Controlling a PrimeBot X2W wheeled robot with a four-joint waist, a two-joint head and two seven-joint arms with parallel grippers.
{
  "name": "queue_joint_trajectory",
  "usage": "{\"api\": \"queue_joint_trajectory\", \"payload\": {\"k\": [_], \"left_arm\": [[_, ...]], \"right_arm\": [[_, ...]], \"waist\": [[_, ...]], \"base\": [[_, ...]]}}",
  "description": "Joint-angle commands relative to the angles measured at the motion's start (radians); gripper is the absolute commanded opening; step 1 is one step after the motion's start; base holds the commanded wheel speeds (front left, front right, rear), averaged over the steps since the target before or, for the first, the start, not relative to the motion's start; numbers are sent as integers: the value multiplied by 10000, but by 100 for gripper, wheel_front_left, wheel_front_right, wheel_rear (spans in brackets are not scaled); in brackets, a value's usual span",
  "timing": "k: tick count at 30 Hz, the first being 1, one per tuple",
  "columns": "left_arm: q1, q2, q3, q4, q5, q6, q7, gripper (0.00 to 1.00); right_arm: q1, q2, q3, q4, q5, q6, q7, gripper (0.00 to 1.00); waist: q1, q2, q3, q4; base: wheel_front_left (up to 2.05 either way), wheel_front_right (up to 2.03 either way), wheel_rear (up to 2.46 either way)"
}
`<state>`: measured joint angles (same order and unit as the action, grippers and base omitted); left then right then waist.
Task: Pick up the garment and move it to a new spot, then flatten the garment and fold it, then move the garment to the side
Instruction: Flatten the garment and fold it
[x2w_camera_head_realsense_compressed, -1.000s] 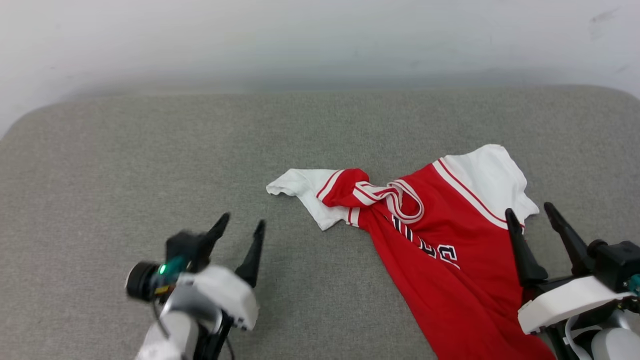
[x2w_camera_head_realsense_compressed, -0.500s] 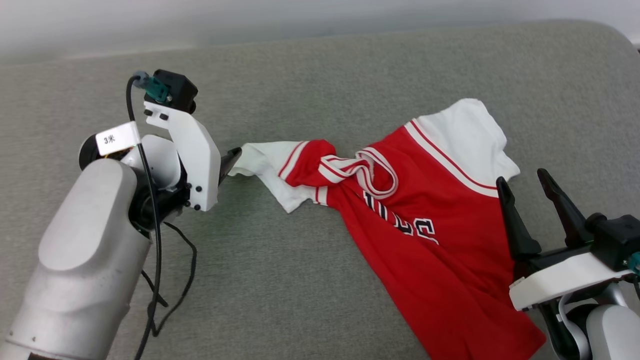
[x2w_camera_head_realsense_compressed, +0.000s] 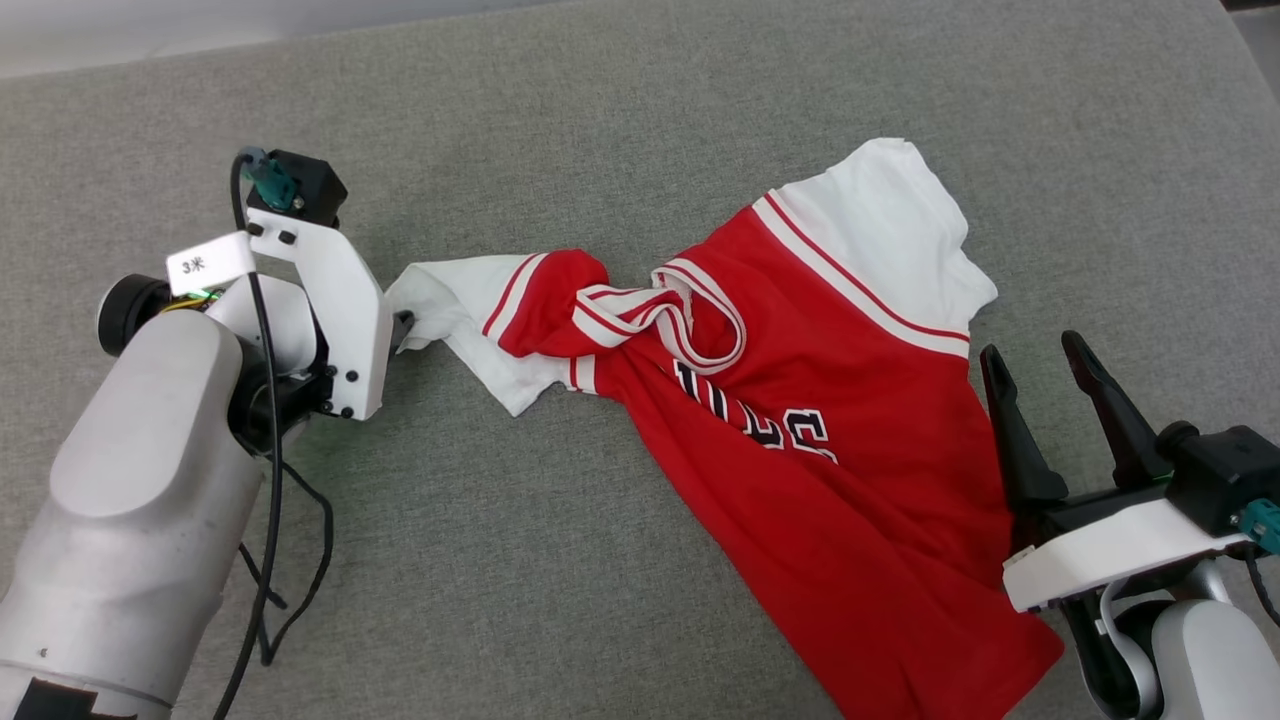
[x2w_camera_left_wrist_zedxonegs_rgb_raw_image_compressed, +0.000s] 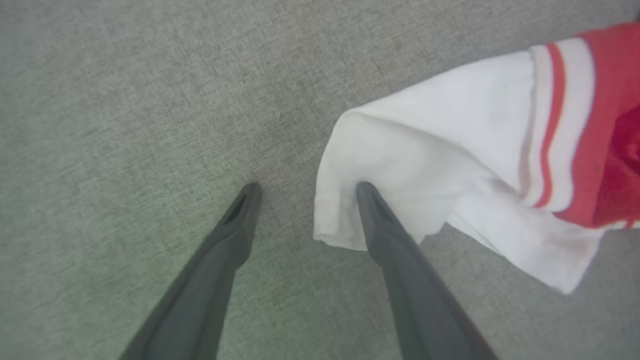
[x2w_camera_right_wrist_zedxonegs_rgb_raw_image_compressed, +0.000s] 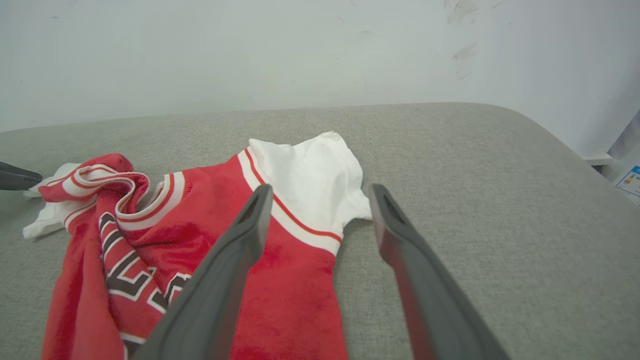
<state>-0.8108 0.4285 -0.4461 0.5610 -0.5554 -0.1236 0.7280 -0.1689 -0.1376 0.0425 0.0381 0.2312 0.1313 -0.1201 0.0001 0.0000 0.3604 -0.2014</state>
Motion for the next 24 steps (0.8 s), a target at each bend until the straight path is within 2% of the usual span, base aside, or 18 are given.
{"api": "queue_joint_trajectory", "payload": {"k": [1, 5, 6, 7, 8, 14, 20, 24], "left_arm": [[148, -37, -237, 158, -40, -43, 194, 100], [449, -33, -641, 251, -236, -77, 463, 100], [525, -21, -770, 277, -265, -83, 554, 76], [605, -22, -887, 291, -356, -89, 643, 8], [674, -28, -1014, 258, -439, -93, 712, 0], [731, 233, -1403, 55, -899, -67, 488, 0], [166, 298, -915, 73, -790, 0, -1201, 0], [244, 240, -581, -217, -965, -13, -2213, 0]], "right_arm": [[-141, 74, -39, 72, -23, -9, -68, 100], [-219, 96, -86, 184, -50, -9, -106, 100], [-235, 97, -89, 207, -63, -9, -115, 100], [-262, 101, -93, 235, -77, -11, -117, 100], [-297, 98, -97, 247, -95, -11, -116, 100], [-432, -42, -135, 272, -179, -9, -23, 100], [-581, -311, -157, 188, -205, -9, 236, 100], [-708, -863, -73, 152, -122, -11, 1084, 100]], "waist": [[-1, 0, 40, -10], [-1, 0, 137, 38], [-1, 0, 153, 57], [-1, 0, 162, 79], [-1, 0, 168, 103], [-1, 0, 127, 293], [-1, 0, -197, 553], [-1, 0, -543, 908]], "base": [[0, 0, 0], [0, 0, 0], [0, 0, 0], [0, 0, 0], [0, 0, 0], [0, 0, 0], [0, 0, 0], [0, 0, 0]]}}
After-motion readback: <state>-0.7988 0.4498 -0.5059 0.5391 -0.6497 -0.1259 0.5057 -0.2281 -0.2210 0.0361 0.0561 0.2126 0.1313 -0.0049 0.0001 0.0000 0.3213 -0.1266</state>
